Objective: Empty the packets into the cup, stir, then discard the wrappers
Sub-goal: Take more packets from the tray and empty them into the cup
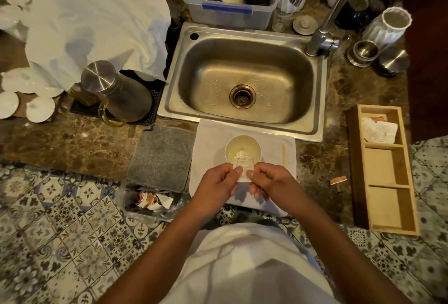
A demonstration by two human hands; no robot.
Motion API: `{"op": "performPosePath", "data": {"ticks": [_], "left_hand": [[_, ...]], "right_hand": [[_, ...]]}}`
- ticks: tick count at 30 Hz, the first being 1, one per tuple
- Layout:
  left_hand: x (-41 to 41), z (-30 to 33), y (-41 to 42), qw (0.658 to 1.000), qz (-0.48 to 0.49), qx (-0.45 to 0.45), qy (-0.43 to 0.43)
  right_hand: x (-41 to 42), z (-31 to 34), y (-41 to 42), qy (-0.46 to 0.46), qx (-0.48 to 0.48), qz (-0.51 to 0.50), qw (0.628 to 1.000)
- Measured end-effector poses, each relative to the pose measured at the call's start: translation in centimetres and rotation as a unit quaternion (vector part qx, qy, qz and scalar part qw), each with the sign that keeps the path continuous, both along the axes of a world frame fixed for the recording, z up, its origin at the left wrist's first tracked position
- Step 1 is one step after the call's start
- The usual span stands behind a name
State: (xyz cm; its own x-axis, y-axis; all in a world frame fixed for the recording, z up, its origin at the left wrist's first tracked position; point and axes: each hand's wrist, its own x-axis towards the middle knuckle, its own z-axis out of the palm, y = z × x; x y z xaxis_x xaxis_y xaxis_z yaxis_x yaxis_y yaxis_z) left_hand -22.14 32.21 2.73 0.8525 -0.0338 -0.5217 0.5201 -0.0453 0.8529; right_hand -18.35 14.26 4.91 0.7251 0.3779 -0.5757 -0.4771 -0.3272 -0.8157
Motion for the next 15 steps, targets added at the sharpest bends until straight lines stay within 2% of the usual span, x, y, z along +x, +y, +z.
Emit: {"op": "performPosePath", "data": {"ticks": [15], "left_hand": [[0.13,-0.69,0.04,0.999,0.012,-0.021,0.026]], "right_hand": [[0.06,-0.67,0.23,0.010,0.025,-0.011,1.000]]}}
